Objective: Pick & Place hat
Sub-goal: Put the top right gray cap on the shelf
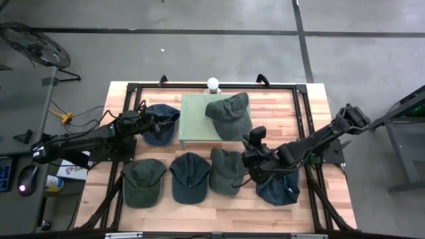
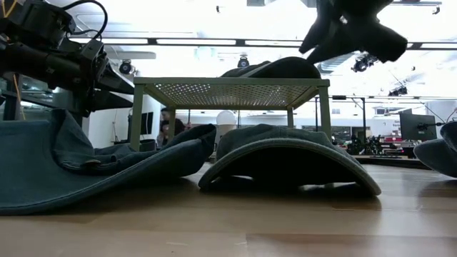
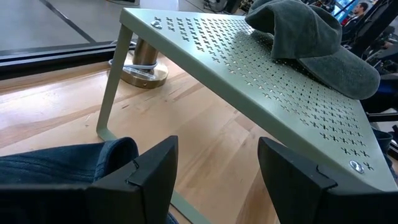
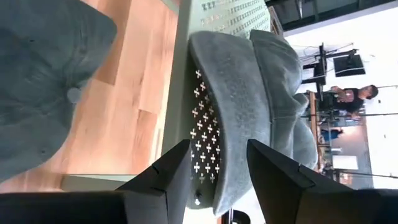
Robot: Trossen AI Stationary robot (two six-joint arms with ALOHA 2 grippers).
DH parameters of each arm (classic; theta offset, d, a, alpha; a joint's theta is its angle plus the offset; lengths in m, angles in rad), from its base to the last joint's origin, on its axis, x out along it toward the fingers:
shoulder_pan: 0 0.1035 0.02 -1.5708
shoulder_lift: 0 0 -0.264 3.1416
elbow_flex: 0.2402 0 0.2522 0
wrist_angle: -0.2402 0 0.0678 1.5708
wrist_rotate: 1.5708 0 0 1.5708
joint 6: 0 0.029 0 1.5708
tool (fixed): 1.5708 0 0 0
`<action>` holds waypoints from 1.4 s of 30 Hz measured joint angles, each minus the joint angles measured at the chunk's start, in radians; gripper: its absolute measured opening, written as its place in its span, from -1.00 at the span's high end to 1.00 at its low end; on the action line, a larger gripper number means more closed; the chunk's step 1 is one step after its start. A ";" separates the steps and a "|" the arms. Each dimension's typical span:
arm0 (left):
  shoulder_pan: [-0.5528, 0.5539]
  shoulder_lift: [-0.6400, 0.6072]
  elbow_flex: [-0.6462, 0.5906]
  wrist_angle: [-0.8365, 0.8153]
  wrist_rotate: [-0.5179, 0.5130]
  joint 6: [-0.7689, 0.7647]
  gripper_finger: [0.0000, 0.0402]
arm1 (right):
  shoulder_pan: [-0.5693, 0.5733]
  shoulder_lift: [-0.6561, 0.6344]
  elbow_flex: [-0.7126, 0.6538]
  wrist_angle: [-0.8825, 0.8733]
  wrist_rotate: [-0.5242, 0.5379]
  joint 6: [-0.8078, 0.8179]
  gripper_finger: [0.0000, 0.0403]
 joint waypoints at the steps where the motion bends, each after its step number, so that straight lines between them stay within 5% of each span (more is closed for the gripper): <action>1: 0.000 0.000 0.000 0.000 0.000 0.000 -0.08 | -0.004 0.000 -0.010 0.015 0.014 -0.010 0.26; 14: 0.000 0.000 0.000 0.000 0.000 0.000 -0.08 | -0.056 0.000 -0.038 0.079 0.031 -0.090 0.40; 30: 0.000 0.000 0.000 0.000 0.000 0.000 -0.08 | -0.057 -0.001 -0.024 0.095 0.089 -0.090 0.94; 42: 0.000 0.000 0.000 0.000 0.000 0.000 -0.08 | -0.077 -0.001 0.041 0.075 0.137 0.220 0.96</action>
